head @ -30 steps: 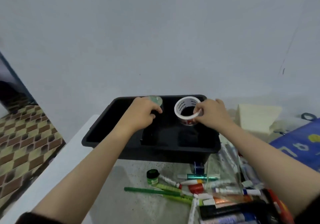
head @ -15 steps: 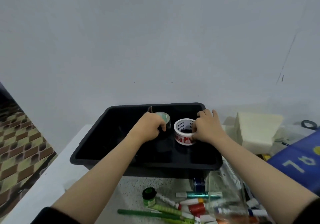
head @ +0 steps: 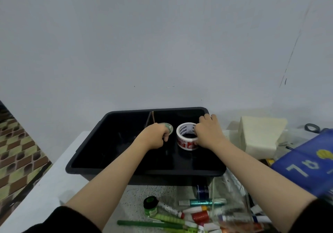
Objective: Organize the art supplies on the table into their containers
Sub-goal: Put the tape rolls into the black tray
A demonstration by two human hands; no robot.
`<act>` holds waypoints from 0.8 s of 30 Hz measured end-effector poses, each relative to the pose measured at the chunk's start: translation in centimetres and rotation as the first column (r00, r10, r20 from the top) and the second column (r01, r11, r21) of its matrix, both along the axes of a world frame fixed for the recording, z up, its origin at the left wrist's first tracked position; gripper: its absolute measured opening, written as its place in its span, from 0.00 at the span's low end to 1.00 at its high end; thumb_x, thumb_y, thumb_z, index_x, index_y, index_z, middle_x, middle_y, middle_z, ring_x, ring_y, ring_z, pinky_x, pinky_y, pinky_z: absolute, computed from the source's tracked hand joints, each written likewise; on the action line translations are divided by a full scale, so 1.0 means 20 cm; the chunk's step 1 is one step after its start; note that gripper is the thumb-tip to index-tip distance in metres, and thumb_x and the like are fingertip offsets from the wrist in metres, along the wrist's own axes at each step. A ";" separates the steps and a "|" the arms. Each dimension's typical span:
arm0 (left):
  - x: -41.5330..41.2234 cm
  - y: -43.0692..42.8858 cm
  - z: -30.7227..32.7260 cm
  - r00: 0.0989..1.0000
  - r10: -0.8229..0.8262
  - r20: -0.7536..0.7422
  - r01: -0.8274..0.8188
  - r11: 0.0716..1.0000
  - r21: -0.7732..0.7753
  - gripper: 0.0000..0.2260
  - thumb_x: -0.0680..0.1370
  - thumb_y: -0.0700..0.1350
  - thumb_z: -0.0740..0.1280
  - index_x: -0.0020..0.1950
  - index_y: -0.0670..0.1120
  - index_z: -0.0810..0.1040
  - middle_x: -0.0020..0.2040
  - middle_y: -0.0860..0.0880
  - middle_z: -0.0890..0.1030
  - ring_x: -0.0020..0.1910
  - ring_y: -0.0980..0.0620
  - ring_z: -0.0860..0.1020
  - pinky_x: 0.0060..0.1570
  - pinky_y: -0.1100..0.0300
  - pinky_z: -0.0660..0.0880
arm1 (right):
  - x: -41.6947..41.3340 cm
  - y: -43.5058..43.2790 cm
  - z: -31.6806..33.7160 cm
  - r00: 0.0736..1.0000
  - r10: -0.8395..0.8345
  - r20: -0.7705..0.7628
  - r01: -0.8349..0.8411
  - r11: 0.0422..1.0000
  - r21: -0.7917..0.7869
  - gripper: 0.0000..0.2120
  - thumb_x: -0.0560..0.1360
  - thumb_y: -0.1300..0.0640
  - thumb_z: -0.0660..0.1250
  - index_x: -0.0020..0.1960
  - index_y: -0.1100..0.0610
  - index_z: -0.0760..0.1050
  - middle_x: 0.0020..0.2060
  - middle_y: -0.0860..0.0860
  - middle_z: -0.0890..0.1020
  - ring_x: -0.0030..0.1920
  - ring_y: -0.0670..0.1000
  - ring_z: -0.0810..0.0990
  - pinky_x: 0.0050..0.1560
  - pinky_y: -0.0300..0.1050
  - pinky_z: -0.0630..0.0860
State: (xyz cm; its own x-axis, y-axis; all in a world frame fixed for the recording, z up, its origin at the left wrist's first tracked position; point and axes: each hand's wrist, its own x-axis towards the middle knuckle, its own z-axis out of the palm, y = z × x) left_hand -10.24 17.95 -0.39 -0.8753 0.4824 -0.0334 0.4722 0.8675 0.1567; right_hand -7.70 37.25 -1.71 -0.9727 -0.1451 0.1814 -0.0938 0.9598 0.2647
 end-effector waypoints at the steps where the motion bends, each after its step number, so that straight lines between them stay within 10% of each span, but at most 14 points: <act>1: 0.00 -0.01 0.00 1.000 0.013 -0.015 -0.013 1.000 0.023 0.11 0.71 0.32 0.61 0.46 0.47 0.74 0.45 0.50 0.78 0.46 0.49 0.76 0.44 0.60 0.71 | 0.00 0.00 -0.01 1.000 0.026 -0.001 -0.026 1.000 -0.010 0.13 0.72 0.53 0.65 0.56 0.53 0.78 0.53 0.53 0.75 0.58 0.56 0.69 0.60 0.50 0.61; 24: -0.06 -0.02 -0.03 0.993 0.104 -0.062 -0.102 0.994 0.037 0.13 0.71 0.35 0.65 0.54 0.46 0.79 0.52 0.47 0.81 0.51 0.48 0.78 0.51 0.56 0.77 | -0.02 -0.02 0.00 0.999 0.035 0.030 -0.033 0.998 -0.050 0.11 0.73 0.58 0.62 0.52 0.51 0.79 0.45 0.49 0.80 0.53 0.54 0.74 0.65 0.54 0.56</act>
